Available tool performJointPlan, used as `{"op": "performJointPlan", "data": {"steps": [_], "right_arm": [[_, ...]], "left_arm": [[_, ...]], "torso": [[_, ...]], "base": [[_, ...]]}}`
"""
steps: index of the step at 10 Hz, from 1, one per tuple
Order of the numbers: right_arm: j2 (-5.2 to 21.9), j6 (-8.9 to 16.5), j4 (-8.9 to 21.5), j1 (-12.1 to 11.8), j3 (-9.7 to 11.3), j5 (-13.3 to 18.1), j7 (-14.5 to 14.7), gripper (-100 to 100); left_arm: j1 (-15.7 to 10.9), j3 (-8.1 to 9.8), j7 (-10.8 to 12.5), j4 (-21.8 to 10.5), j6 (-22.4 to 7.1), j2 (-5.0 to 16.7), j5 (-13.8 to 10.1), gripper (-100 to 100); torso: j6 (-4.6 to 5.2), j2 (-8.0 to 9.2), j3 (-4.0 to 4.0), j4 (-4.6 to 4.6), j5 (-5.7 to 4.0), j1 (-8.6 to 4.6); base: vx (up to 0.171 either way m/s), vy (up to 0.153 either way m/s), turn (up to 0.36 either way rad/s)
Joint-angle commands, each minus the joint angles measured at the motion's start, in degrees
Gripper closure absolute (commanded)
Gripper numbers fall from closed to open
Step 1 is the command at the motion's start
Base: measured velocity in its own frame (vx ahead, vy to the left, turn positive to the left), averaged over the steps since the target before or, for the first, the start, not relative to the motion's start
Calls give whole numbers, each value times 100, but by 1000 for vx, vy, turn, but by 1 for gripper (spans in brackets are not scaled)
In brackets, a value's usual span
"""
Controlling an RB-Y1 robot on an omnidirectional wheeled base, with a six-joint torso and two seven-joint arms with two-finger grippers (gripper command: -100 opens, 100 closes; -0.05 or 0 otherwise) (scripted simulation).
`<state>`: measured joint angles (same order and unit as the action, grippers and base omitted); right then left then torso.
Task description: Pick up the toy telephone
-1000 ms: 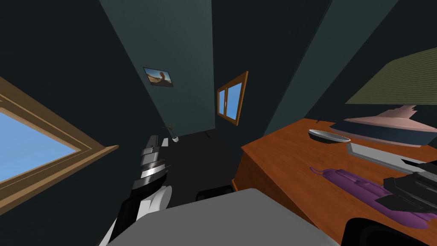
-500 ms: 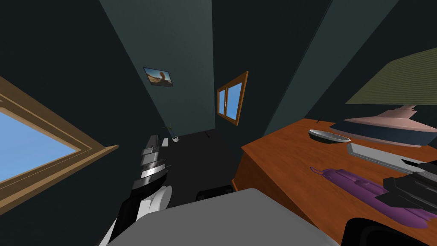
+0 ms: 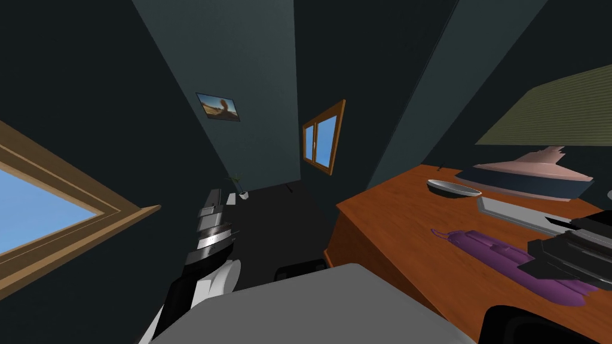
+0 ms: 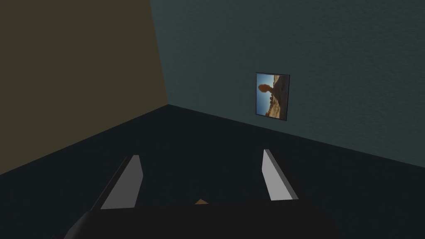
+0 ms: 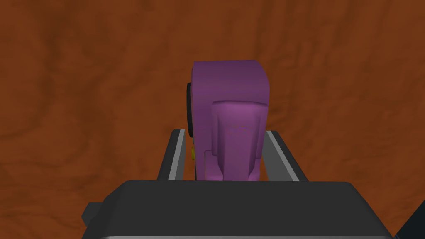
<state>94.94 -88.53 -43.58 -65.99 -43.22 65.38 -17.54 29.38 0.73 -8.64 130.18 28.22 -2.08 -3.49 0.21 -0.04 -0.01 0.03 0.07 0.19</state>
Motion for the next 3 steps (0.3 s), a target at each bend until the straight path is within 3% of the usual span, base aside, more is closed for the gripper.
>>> {"op": "performJointPlan", "data": {"steps": [1, 2, 3], "right_arm": [[141, -141, 37, -59, -176, 28, -73, 100], [90, -69, 48, -8, -52, -2, -25, 100], [102, -86, 58, -6, -56, -4, -29, 0]], "left_arm": [[0, 0, 0, 0, 0, 0, 0, 0], [0, 0, 0, 0, 0, 0, 0, 0], [0, 0, 0, 0, 0, 0, 0, 0]], "torso": [[0, 0, 0, 0, 0, 0], [-1, -1, -1, 0, 3, 2], [-1, -1, -1, 0, 1, 2]], "base": [[-8, -2, -48], [0, 0, 0], [0, 0, 0]]}}
